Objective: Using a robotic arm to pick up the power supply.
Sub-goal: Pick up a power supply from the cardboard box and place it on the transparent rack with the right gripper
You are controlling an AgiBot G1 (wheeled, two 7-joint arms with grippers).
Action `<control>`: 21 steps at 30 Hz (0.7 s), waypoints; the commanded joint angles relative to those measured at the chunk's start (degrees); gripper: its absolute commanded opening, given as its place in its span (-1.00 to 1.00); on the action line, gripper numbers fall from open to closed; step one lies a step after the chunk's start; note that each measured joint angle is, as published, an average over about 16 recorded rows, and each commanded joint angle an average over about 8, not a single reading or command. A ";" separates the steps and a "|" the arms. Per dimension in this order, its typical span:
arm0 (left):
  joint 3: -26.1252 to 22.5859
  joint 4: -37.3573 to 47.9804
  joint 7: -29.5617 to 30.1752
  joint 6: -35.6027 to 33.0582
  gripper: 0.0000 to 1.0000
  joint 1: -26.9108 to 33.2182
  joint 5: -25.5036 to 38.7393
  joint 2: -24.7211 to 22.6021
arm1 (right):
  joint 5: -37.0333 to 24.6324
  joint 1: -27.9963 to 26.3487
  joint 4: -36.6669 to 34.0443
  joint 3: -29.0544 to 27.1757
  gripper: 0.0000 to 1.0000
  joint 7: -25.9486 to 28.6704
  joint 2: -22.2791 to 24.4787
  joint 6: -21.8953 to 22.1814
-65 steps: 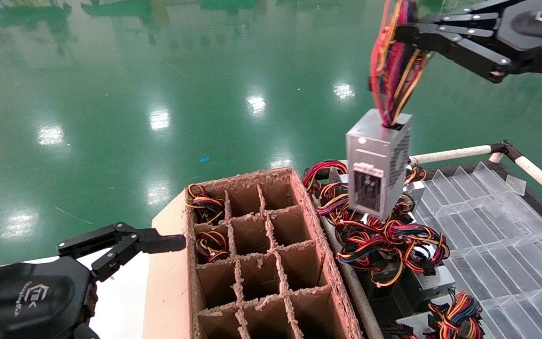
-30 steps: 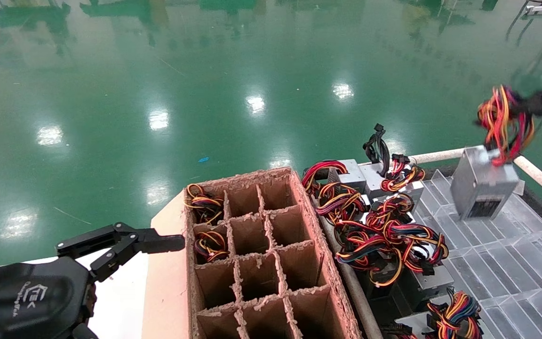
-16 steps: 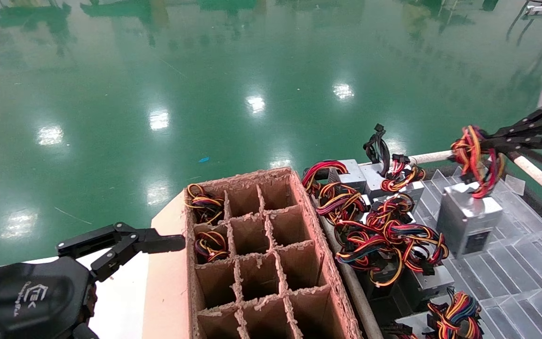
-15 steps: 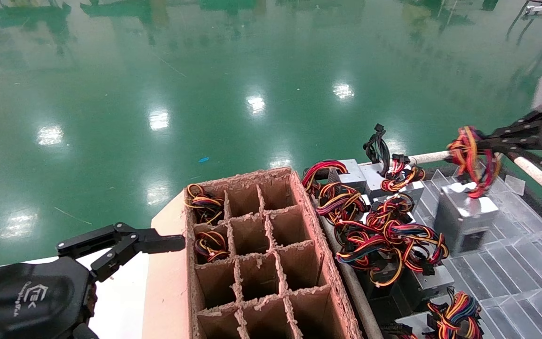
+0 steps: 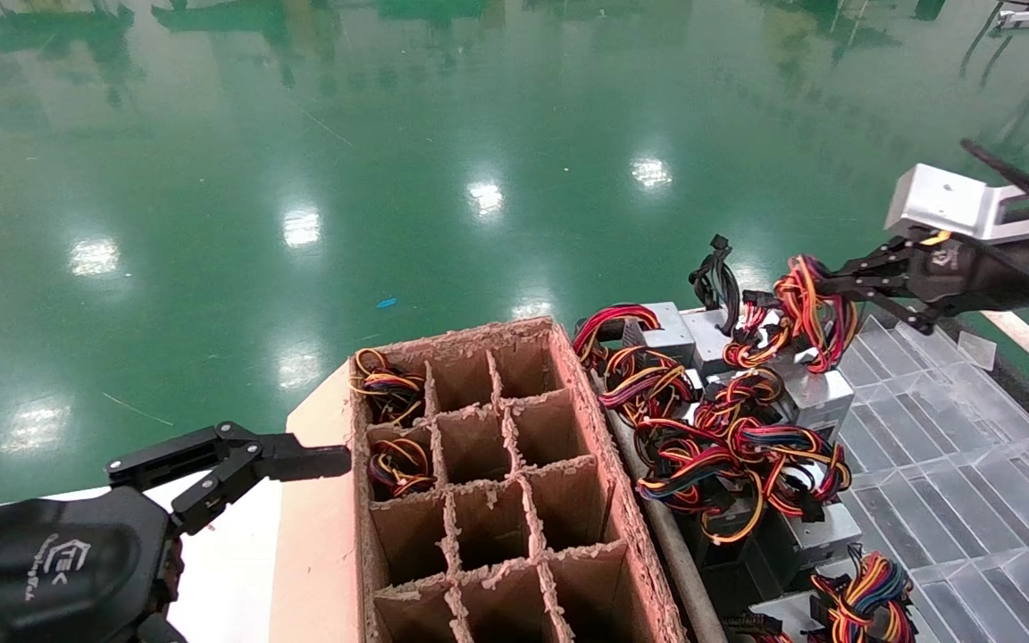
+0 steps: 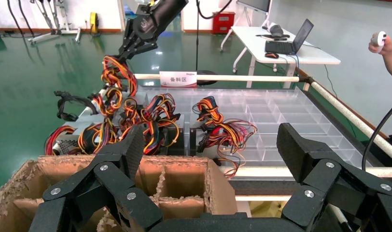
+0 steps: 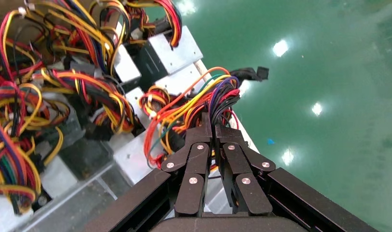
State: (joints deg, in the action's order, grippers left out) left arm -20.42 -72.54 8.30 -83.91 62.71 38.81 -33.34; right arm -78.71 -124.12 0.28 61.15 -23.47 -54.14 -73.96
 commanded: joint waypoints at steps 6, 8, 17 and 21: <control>0.00 0.00 0.00 0.00 1.00 0.00 0.00 0.00 | 0.54 1.23 -0.45 -0.38 -1.00 0.52 -0.76 -0.13; -0.01 0.00 0.00 0.00 1.00 0.00 0.00 0.00 | 0.77 1.50 -0.64 -0.54 -1.00 0.68 -0.55 -0.37; -0.01 0.00 -0.01 0.00 1.00 0.00 -0.01 0.00 | 4.84 2.89 -2.05 -3.39 -1.00 1.95 1.97 -1.22; -0.01 0.00 -0.01 0.01 1.00 0.00 -0.01 0.01 | 7.91 5.09 -2.94 -5.58 -1.00 2.61 3.13 -1.15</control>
State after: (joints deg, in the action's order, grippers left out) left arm -20.43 -72.54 8.30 -83.90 62.72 38.80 -33.33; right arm -70.91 -118.68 -2.51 55.64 -21.09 -51.07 -74.95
